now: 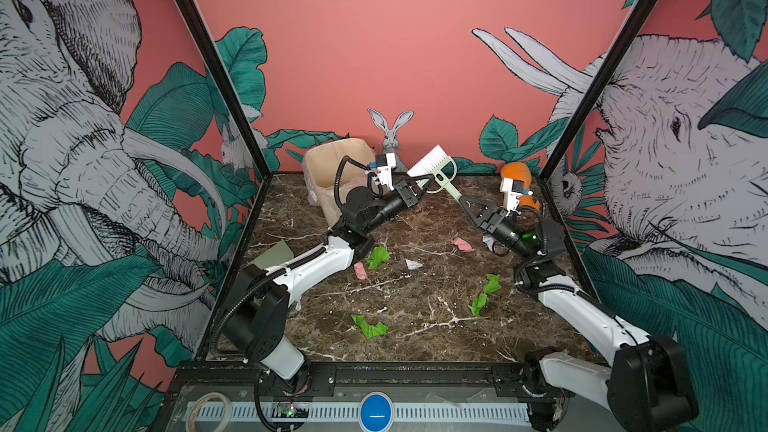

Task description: Sweep away the paper scraps from the table

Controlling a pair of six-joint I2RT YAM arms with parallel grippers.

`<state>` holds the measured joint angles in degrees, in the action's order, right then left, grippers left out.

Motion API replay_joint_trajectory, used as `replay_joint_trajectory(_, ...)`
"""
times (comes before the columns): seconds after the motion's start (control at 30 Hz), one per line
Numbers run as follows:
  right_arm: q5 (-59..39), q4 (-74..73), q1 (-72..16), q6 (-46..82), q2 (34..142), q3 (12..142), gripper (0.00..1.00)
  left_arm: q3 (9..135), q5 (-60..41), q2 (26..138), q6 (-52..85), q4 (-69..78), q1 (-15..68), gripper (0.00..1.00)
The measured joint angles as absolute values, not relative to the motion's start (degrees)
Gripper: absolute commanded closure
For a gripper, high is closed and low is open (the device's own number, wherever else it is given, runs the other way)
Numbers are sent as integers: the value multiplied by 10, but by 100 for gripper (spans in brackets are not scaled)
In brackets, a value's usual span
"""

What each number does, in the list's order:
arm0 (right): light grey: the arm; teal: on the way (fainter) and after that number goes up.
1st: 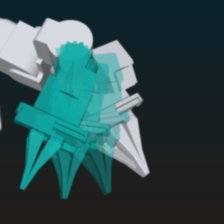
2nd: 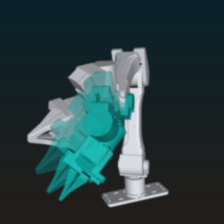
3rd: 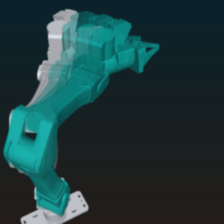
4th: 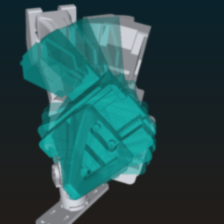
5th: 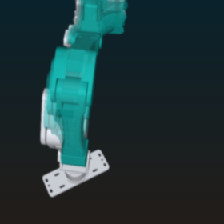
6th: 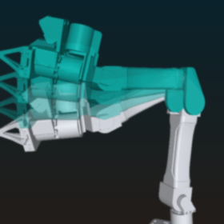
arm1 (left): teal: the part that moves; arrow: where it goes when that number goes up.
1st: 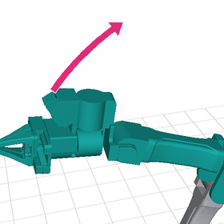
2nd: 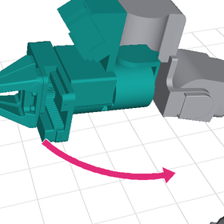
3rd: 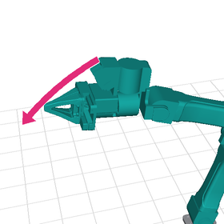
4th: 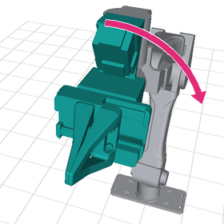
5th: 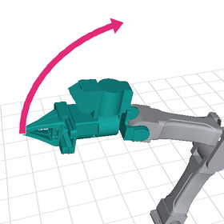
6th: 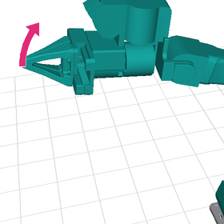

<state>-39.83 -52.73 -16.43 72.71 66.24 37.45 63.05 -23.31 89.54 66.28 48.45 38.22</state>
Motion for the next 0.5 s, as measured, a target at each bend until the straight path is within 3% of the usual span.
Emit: replay_joint_trajectory(0.5,-398,-516,-163,726,661,375,92,637,-238,896,662,465,382,100)
